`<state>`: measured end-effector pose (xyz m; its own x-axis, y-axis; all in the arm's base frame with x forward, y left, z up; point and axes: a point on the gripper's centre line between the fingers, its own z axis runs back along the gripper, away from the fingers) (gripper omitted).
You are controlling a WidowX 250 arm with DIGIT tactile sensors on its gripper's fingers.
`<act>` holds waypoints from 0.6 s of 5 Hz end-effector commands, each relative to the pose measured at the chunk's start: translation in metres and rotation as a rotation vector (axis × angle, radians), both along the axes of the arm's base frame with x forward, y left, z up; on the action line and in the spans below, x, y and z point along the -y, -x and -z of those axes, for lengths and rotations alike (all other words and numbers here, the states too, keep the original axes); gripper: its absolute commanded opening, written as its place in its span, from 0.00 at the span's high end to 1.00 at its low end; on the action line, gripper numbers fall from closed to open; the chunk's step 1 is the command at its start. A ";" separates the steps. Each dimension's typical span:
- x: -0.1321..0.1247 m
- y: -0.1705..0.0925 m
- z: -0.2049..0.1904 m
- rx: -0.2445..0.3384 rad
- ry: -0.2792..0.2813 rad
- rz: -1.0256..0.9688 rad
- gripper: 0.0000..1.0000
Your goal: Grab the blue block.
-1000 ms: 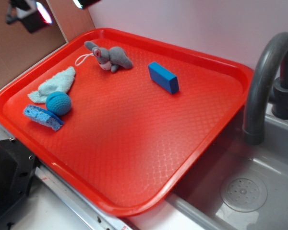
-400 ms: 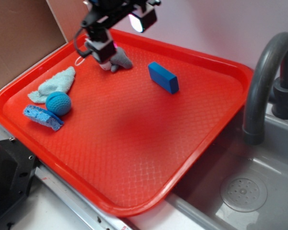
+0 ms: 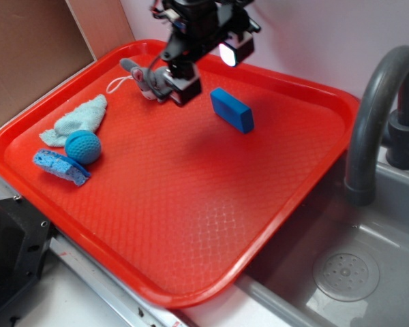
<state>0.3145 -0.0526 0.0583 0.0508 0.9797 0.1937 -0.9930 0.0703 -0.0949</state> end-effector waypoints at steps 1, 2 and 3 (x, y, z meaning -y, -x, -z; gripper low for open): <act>-0.017 -0.017 0.009 -0.011 -0.031 -0.007 0.00; -0.019 -0.020 0.017 -0.027 0.016 0.020 0.00; -0.020 -0.019 0.019 -0.023 0.040 0.043 1.00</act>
<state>0.3306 -0.0440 0.0238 0.1091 0.9817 0.1561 -0.9933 0.1135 -0.0195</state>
